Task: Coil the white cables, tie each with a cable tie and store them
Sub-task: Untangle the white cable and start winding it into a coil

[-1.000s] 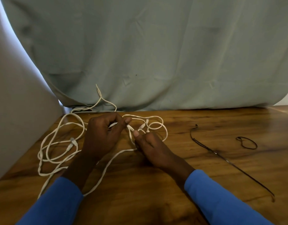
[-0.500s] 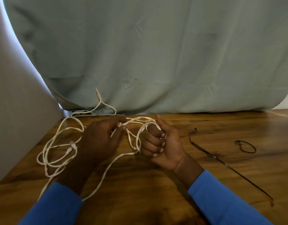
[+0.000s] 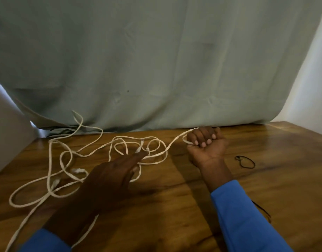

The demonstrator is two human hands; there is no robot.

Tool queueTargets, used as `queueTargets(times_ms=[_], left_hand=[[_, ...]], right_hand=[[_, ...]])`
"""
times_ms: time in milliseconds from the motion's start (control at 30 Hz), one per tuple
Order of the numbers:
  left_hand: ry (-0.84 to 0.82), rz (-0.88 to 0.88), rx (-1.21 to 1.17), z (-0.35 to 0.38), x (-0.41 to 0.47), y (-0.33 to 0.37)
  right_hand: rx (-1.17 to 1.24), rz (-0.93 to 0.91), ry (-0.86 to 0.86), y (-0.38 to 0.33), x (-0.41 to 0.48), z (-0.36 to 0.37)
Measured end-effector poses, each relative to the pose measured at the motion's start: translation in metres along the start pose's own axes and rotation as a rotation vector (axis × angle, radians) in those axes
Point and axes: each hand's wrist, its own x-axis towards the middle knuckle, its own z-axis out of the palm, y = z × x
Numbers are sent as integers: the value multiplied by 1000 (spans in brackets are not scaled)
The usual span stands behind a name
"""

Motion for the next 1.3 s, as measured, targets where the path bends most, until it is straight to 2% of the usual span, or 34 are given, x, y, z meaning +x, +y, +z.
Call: queueTargets(times_ms=[67,133,267,333,400,467,600,667,733,833,900,1033,1133,1233,1300], left_hand=[[25,4,65,0,-1,-2],[89,66,139,4,-3,-4],[329,255,98,12,-5,-4],[391,299,61,8,-7,-2],[408,318,52,3,-8,-2],[358,327,59,2,-8,-4],[256,302,114,4,-6,-9],[255,302,98,4,-7,-10],[277,309,45,3,-8,-9],[371,310,-48,0,-9,-10],[445,283,-104,-2,-9,-15],[596,224,-90,-5,-10,-23],[723,144,-97,-8,-11,-33],[741,108,-107,-7,-10,-43],[699,97,-238,-4,-9,-46]], right_hand=[[-2,-66,27,-5,2,0],[-113,-111,12,1,2,0],[-655,-163,-51,36,-6,-1],[-980,-185,-100,52,-21,2],[-1189,-178,-163,63,-38,5],[-1207,-152,-194,70,-46,8],[-779,71,-123,79,-34,8],[-682,141,-122,82,-29,3],[-844,97,-181,81,-30,-1],[-1362,-10,-389,83,-40,-10],[-1633,-8,-500,91,-46,-14],[-1540,36,-608,99,-53,-15],[-1609,8,-691,101,-54,-17],[-1655,19,-717,105,-57,-18],[-1478,142,-691,107,-58,-18]])
